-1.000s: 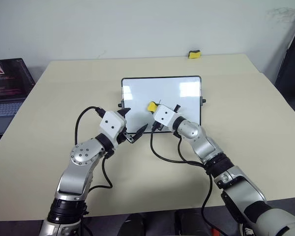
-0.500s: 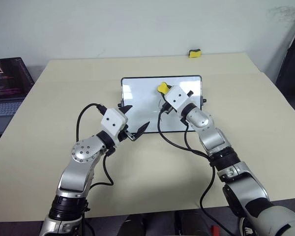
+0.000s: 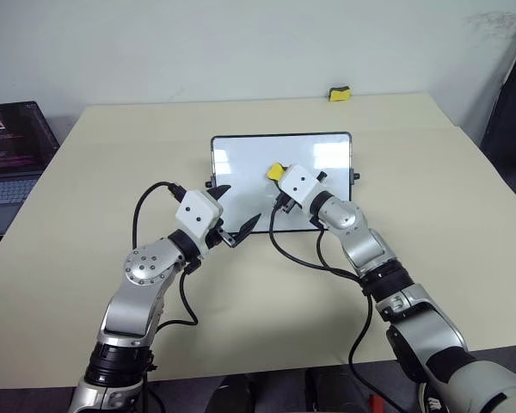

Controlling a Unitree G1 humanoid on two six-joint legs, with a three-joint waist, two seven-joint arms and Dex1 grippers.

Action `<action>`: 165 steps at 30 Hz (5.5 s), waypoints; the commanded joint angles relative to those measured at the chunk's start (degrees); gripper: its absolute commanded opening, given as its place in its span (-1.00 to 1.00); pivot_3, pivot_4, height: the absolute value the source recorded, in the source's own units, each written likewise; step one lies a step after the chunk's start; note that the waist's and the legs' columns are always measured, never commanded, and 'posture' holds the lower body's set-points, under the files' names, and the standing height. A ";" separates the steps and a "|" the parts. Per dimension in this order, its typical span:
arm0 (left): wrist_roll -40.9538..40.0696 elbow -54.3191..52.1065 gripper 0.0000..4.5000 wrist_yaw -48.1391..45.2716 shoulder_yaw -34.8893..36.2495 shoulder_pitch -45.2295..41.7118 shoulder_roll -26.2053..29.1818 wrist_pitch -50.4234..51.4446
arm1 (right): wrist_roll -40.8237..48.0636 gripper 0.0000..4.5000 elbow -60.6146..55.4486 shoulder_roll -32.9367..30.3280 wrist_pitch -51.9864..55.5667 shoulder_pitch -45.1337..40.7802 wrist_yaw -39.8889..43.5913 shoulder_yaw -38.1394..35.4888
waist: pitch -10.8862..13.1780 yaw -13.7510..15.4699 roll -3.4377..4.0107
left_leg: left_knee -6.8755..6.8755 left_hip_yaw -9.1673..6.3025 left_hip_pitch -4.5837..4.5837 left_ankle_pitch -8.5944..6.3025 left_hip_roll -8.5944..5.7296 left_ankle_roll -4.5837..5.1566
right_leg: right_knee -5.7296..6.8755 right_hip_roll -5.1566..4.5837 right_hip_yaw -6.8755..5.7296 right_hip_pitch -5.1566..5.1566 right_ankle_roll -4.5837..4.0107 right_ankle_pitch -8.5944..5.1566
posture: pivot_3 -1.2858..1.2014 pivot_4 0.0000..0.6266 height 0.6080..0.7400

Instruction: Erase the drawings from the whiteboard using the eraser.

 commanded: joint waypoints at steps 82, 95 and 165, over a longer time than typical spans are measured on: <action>-2.22 -7.56 1.00 1.41 -0.28 10.47 -0.72 2.67 | 10.34 -0.56 -29.04 -4.66 24.56 10.70 6.38 -6.06 | 0.00 0.38 0.00 | -0.03 -0.04 -0.05 -0.01 0.01 0.02 | -0.09 -0.02 -0.03 0.00 0.01 -0.01 | 0.03 -0.52 1.00; -2.13 -6.20 1.00 2.44 -0.36 12.37 -1.13 1.74 | 10.24 -0.56 -26.35 -3.81 22.80 7.31 4.89 -5.86 | 0.00 0.61 0.00 | -0.02 -0.05 -0.06 -0.10 0.01 0.18 | -0.09 -0.02 -0.05 0.00 0.01 -0.01 | 0.03 -0.52 1.00; -3.07 -7.23 1.00 1.96 0.17 11.94 0.63 1.79 | 7.29 -0.56 -25.21 -3.39 16.16 9.29 2.29 -6.07 | 0.02 1.37 0.00 | -0.02 -0.08 0.08 -0.11 0.00 0.19 | -0.12 -0.02 -0.08 0.17 0.01 -0.01 | 0.03 -0.52 1.00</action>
